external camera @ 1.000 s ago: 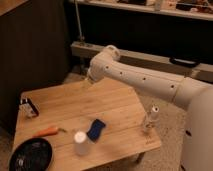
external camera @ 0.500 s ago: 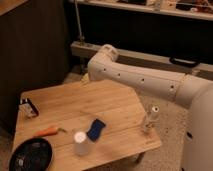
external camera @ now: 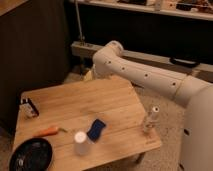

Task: Place the ceramic cup over the eraser

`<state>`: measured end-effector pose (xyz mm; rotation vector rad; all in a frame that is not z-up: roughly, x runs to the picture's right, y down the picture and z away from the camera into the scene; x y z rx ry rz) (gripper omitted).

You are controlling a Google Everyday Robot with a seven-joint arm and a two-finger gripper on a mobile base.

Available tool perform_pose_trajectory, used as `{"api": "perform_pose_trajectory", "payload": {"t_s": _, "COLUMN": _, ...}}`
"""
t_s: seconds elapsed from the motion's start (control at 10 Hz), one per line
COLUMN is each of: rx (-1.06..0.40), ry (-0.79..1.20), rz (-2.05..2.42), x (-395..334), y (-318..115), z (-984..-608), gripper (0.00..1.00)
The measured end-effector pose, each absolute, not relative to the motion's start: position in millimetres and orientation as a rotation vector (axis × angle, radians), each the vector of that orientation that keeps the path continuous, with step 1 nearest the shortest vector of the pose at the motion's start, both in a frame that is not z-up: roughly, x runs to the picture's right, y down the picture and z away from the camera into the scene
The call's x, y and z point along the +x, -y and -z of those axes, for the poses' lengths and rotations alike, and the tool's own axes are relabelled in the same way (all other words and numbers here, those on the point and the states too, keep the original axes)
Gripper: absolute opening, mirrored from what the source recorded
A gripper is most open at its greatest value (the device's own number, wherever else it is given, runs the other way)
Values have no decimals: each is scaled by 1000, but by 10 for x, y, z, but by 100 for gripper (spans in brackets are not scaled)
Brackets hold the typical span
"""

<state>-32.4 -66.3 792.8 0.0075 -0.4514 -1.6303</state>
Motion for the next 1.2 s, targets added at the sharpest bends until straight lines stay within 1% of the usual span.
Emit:
{"api": "perform_pose_trajectory", "payload": {"t_s": 0.3, "rx": -107, "ry": 626, "rz": 1280, "x": -101, "y": 674, "z": -8038, "gripper": 80}}
{"api": "perform_pose_trajectory", "payload": {"t_s": 0.4, "rx": -163, "ry": 707, "rz": 1132, "x": 45, "y": 663, "z": -8036, "gripper": 80}}
{"api": "perform_pose_trajectory", "payload": {"t_s": 0.5, "rx": -189, "ry": 789, "rz": 1027, "x": 172, "y": 619, "z": -8003, "gripper": 80}}
{"api": "perform_pose_trajectory", "payload": {"t_s": 0.7, "rx": -164, "ry": 930, "rz": 851, "x": 296, "y": 453, "z": -7873, "gripper": 80}}
{"api": "perform_pose_trajectory", "payload": {"t_s": 0.9, "rx": -107, "ry": 1011, "rz": 761, "x": 275, "y": 339, "z": -7645, "gripper": 80}}
{"api": "perform_pose_trajectory", "payload": {"t_s": 1.0, "rx": -93, "ry": 1029, "rz": 743, "x": 264, "y": 314, "z": -7582, "gripper": 80}}
{"api": "perform_pose_trajectory", "payload": {"t_s": 1.2, "rx": -93, "ry": 1032, "rz": 746, "x": 239, "y": 316, "z": -7579, "gripper": 80}}
